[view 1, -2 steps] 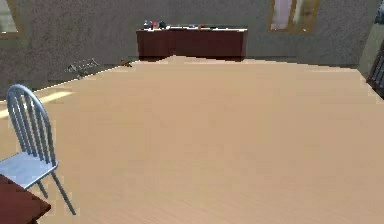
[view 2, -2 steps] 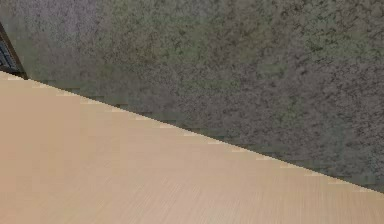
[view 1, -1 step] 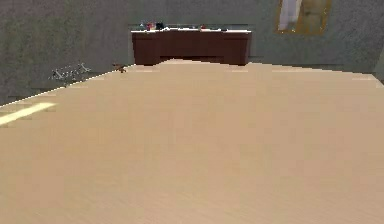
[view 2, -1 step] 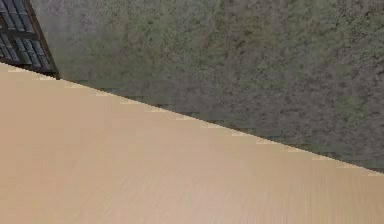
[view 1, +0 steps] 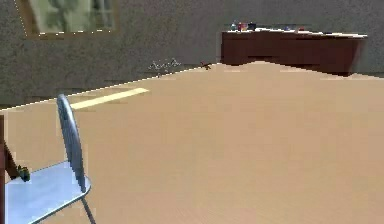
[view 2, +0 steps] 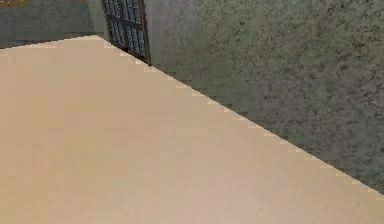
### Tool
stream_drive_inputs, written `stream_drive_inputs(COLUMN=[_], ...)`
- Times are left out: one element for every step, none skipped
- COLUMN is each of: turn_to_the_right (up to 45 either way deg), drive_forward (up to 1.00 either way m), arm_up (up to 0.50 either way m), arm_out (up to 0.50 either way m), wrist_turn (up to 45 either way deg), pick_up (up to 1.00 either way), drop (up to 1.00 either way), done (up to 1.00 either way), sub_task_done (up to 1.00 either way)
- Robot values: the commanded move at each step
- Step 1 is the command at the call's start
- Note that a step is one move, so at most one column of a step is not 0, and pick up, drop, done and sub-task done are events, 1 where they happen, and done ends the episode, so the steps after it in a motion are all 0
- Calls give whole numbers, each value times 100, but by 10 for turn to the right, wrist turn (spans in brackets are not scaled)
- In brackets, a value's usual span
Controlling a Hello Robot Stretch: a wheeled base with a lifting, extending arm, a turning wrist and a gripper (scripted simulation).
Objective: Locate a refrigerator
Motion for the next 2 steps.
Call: stream_drive_inputs(turn_to_the_right=[0, -90], drive_forward=[100, 0], arm_up=[0, 0], arm_out=[0, 0], wrist_turn=[0, 0], pick_up=[0, 0], drop=[0, 0], done=[0, 0], sub_task_done=[0, 0])
